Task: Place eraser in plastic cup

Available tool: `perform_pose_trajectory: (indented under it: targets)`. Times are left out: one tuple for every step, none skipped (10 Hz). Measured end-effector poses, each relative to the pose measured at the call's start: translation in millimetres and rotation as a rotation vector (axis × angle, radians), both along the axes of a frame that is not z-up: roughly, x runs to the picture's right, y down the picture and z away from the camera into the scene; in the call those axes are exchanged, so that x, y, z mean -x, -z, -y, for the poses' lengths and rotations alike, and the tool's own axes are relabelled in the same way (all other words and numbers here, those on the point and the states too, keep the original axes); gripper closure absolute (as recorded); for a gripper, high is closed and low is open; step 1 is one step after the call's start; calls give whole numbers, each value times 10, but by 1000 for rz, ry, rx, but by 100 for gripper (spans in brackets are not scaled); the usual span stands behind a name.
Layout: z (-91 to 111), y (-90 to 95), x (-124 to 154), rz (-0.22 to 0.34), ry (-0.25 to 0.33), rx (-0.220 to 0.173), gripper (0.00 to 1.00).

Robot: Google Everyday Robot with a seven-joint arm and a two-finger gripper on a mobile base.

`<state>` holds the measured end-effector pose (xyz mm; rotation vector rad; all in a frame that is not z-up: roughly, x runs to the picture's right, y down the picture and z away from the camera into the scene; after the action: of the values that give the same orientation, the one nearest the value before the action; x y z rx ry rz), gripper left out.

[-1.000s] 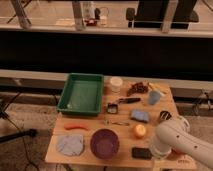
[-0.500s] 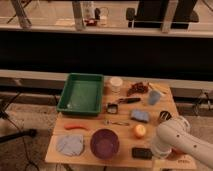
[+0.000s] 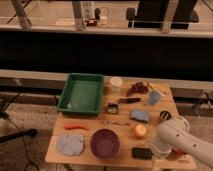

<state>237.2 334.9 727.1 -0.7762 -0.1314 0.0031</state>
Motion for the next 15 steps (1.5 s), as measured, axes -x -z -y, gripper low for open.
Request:
perform_pose_trajectory:
  targets:
    - [-12, -12, -5, 1, -2, 6, 20]
    - [-26, -21, -9, 2, -3, 10, 20]
    - [-41, -41, -14, 6, -6, 17, 20]
    - [-52, -53, -20, 7, -9, 21, 20]
    - [-59, -66, -28, 8, -13, 24, 20]
    - [-67, -90, -38, 9, -19, 28, 20]
    - [-70, -107, -40, 10, -23, 29, 20]
    - [-59, -116, -47, 11, -27, 28, 22]
    - [-50, -126, -53, 11, -32, 26, 30]
    - [-43, -137, -53, 11, -36, 25, 39]
    - [-31, -149, -53, 12, -41, 20, 49]
    - [-18, -163, -48, 13, -44, 16, 59]
    - [-7, -177, -45, 13, -49, 12, 72]
    - [-6, -183, -44, 13, -52, 10, 80]
    - [7, -179, -50, 12, -60, 8, 88]
